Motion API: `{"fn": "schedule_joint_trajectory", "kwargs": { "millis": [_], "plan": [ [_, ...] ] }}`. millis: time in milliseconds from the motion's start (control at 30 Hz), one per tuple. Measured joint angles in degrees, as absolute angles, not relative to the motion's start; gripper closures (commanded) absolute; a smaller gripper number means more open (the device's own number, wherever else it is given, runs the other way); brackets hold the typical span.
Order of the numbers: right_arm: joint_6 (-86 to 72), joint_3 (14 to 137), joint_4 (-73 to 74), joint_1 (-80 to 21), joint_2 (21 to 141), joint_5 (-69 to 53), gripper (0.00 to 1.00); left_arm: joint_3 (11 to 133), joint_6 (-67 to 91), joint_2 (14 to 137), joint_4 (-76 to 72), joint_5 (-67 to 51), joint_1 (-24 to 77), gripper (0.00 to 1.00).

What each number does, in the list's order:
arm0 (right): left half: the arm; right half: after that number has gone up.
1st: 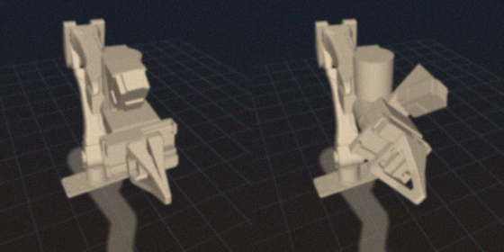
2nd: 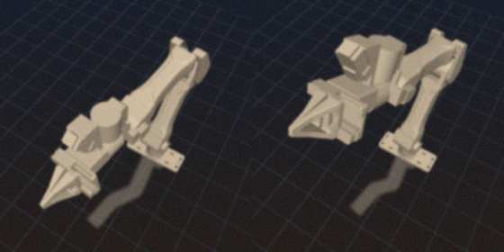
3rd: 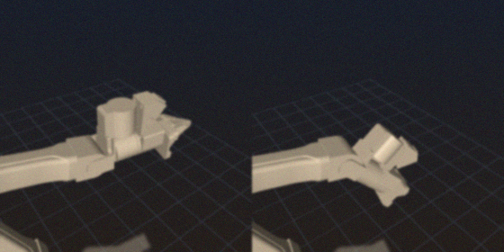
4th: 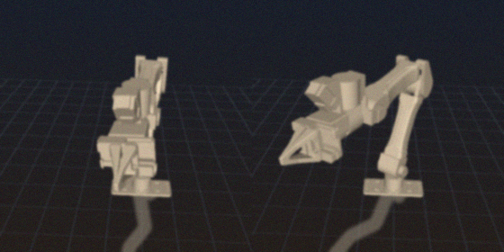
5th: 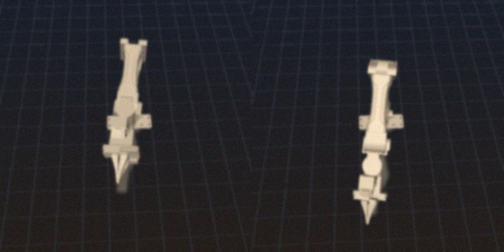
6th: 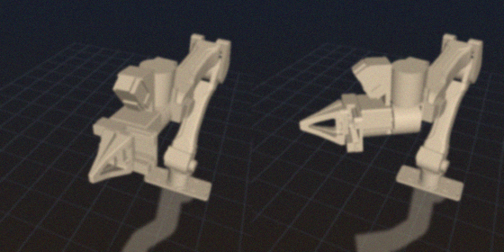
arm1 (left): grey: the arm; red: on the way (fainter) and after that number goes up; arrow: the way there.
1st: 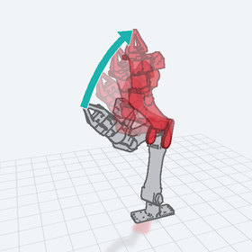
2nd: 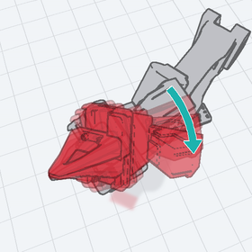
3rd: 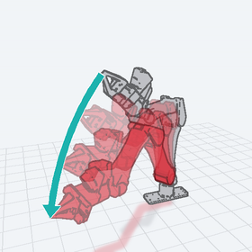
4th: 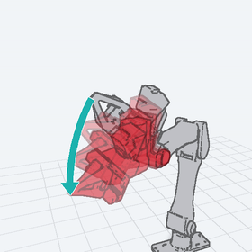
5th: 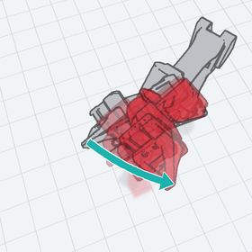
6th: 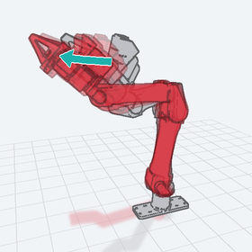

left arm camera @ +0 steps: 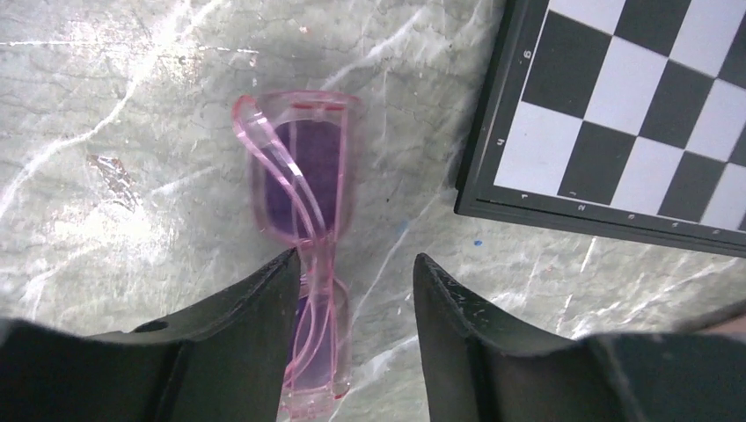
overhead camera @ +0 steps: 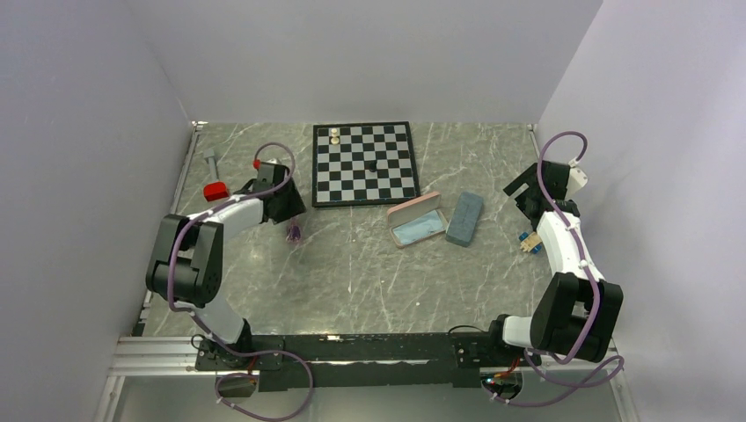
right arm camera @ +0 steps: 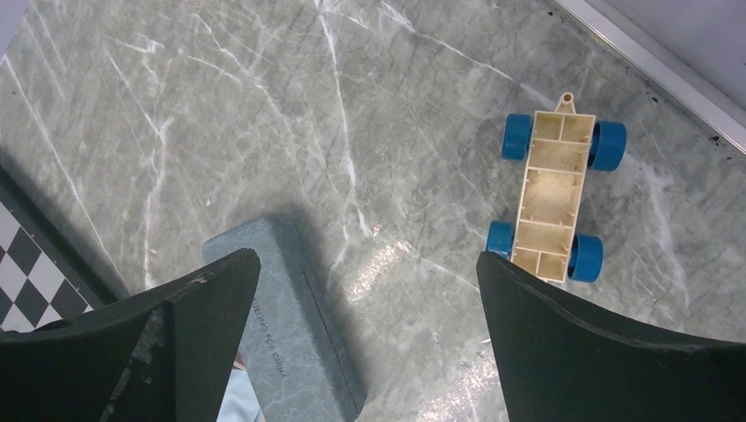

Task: Organize the sunglasses

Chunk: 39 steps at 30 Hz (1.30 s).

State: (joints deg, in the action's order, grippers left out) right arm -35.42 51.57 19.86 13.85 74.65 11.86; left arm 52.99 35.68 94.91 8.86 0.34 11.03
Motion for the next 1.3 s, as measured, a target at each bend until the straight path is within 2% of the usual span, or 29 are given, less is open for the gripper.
{"fn": "schedule_joint_trajectory", "kwargs": {
  "millis": [100, 300, 367, 433, 500, 633, 867, 1000, 1100, 1233, 1300],
  "plan": [
    [-35.55, 51.57, 19.9, 13.85, 74.65, 11.99, 0.0, 54.83, 35.35, 95.13, 12.38, 4.25, 13.28, 0.54],
    [-35.59, 51.53, 19.9, 13.85, 74.46, 12.88, 0.0, 57.23, 35.11, 97.27, 18.2, 9.52, 14.15, 0.56],
    [-35.59, 51.4, 19.88, 13.85, 74.17, 12.99, 0.0, 57.41, 35.11, 98.02, 18.94, 10.33, 14.17, 0.6],
    [-35.59, 51.35, 19.9, 13.85, 74.0, 13.02, 0.0, 57.52, 35.03, 98.5, 19.62, 10.46, 14.35, 0.68],
    [-35.59, 51.33, 19.9, 13.85, 74.0, 12.99, 0.0, 57.76, 34.83, 98.76, 19.97, 10.37, 14.48, 0.82],
    [-35.59, 51.31, 19.9, 13.85, 74.0, 12.99, 0.0, 58.41, 34.15, 99.13, 20.03, 10.0, 14.66, 1.0],
    [-34.87, 49.78, 18.68, 13.85, 72.6, 11.14, 0.01, 58.35, 31.46, 97.76, 19.51, 5.98, 14.68, 1.0],
    [-32.64, 47.4, 14.79, 13.56, 70.83, 5.72, 0.04, 56.29, 29.15, 91.57, 16.78, -0.73, 14.66, 1.0],
    [-29.74, 45.78, 11.16, 11.33, 69.87, 2.63, 0.04, 53.43, 26.44, 85.45, 11.22, -10.63, 14.66, 1.0],
    [-21.65, 42.33, 3.84, 0.99, 65.52, -1.06, 0.04, 48.38, 23.73, 80.71, -0.95, -29.1, 14.72, 1.0],
    [-15.68, 39.81, -0.84, -5.72, 61.87, -6.85, 0.03, 46.35, 23.88, 81.32, -7.73, -40.45, 14.83, 1.0]
  ]
}}
